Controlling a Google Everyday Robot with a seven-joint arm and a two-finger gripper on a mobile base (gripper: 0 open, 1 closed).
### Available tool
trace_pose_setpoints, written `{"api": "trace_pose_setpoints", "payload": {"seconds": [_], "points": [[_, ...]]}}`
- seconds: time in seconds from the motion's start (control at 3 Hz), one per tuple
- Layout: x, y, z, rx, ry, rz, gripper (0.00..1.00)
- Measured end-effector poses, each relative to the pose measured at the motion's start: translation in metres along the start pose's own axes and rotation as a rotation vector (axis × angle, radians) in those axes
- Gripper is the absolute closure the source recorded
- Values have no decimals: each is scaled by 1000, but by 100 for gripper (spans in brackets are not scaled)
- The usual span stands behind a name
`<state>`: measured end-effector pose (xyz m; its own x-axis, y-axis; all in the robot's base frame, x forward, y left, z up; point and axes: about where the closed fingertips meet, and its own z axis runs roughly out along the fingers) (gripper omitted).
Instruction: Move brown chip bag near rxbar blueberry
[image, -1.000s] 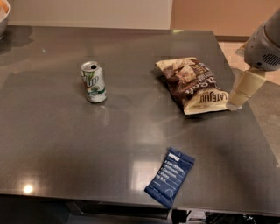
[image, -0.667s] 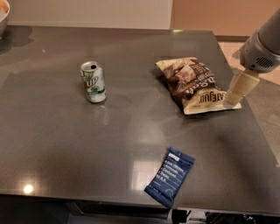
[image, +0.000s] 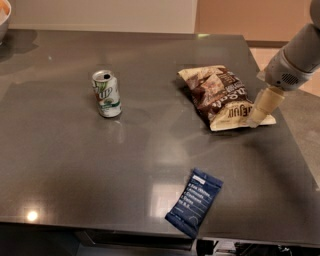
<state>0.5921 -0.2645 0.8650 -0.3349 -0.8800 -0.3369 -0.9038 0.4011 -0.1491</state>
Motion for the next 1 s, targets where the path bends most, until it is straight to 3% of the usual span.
{"api": "trace_pose_setpoints", "payload": {"seconds": [0.33,0.67,1.0], "points": [[1,3,14,-26,-2,20,6],[0,8,23,-47,0,33,23],[-2,14,24,-74,-7,32,47]]}}
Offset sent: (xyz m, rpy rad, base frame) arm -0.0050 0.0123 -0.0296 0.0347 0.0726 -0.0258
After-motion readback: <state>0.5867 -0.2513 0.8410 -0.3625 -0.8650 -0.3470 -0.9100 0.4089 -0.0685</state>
